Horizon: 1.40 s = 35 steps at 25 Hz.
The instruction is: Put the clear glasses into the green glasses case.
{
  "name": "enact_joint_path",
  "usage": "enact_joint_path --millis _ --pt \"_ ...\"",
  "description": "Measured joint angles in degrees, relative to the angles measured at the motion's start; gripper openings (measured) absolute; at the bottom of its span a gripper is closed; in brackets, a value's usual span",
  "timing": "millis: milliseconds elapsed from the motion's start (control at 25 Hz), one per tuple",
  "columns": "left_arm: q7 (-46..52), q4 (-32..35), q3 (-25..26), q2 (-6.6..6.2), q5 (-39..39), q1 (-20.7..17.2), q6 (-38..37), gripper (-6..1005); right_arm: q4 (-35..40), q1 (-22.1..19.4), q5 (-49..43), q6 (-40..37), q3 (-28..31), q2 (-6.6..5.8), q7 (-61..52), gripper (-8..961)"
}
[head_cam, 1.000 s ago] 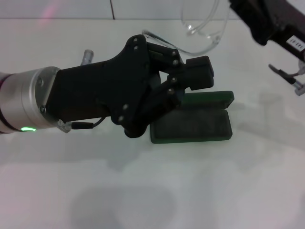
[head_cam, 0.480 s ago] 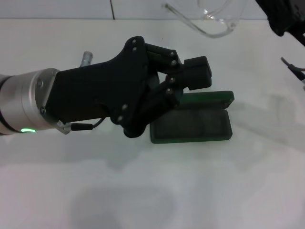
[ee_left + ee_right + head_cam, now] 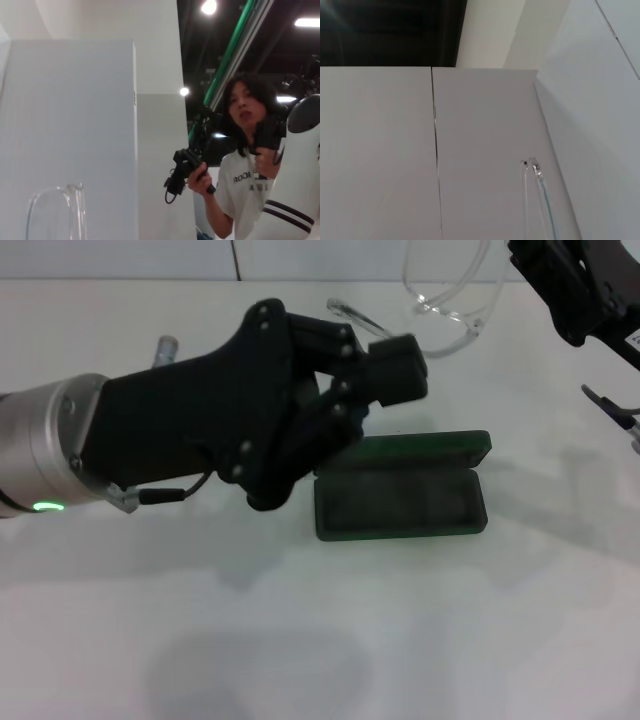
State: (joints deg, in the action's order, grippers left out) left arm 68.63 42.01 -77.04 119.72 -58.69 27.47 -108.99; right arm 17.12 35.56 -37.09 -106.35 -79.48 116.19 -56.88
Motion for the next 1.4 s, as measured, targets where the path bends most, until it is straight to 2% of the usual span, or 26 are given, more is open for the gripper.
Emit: enact_joint_path --millis 280,1000,1400 --pt "0.00 0.00 0.10 -0.11 0.86 -0.03 -0.05 47 -0.01 -0.14 -0.45 0.33 -0.62 0.00 0.18 69" --pt "-0.25 -0.97 0.39 -0.10 0.96 0.25 0.01 48 1.27 0.91 -0.52 4.94 -12.14 0.00 1.50 70" --pt "-0.78 -1.46 0.40 -0.10 0.94 0.46 0.01 48 1.40 0.57 -0.08 5.24 -13.50 0.00 2.30 70"
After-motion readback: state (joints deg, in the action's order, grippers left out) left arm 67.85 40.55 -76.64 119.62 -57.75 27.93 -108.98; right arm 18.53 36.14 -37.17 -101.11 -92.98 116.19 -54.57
